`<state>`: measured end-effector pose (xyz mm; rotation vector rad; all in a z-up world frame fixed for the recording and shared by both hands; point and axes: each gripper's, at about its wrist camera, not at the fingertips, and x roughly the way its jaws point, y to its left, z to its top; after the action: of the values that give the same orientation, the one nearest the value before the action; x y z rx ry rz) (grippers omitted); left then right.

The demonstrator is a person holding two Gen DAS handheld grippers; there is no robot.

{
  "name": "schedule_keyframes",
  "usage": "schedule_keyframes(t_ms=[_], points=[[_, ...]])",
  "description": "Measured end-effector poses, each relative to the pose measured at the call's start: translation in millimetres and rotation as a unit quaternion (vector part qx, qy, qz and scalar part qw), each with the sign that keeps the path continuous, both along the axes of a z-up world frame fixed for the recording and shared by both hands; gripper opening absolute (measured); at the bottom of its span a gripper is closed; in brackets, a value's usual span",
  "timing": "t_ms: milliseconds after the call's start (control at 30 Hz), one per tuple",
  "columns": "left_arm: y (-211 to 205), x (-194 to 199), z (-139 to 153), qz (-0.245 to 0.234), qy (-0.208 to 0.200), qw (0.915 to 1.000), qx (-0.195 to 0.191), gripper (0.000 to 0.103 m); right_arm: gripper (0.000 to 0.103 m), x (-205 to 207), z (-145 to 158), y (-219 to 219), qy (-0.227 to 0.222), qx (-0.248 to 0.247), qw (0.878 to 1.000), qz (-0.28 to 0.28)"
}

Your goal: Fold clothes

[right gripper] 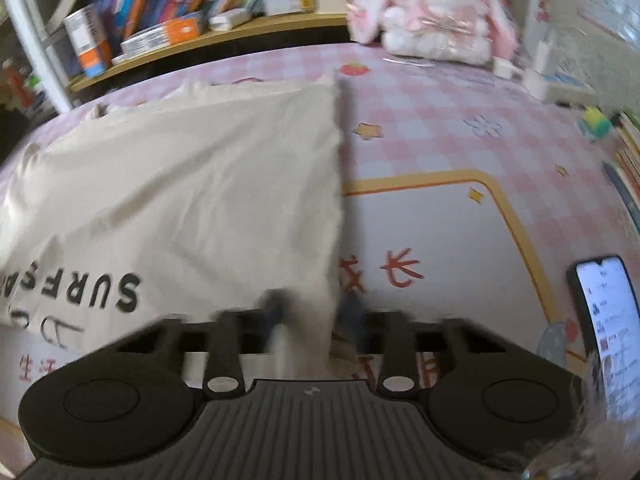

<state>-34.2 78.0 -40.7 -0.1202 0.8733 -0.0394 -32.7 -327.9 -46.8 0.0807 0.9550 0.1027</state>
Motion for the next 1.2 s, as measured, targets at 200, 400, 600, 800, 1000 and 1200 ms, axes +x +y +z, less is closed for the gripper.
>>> schedule_keyframes(t_ms=[200, 400, 600, 800, 1000, 1200], points=[[12.0, -3.3, 1.6, -0.010, 0.006, 0.9999, -0.004, 0.031, 0.008, -3.8, 24.3, -9.5, -0.032, 0.006, 0.999, -0.009], [21.2, -8.4, 4.6, 0.006, 0.007, 0.9999, -0.006, 0.034, 0.017, -1.8, 6.4, -1.8, -0.012, -0.044, 0.999, -0.018], [43.4, -30.2, 18.5, 0.039, -0.008, 0.9992, -0.004, 0.044, 0.060, -4.0, 14.0, 6.3, -0.047, -0.102, 0.993, -0.042], [60.5, -39.5, 12.5, 0.085, 0.004, 0.9963, -0.010, 0.049, 0.089, -5.9, 24.6, 43.0, -0.092, -0.082, 0.992, 0.004], [64.9, -43.2, 10.1, 0.104, 0.004, 0.9945, -0.016, 0.058, 0.103, -10.0, 15.5, 73.0, -0.098, -0.076, 0.992, 0.022], [74.2, -50.0, 11.0, 0.135, -0.010, 0.9905, -0.024, 0.059, 0.103, -19.8, 2.3, 88.6, -0.109, -0.126, 0.986, 0.033]])
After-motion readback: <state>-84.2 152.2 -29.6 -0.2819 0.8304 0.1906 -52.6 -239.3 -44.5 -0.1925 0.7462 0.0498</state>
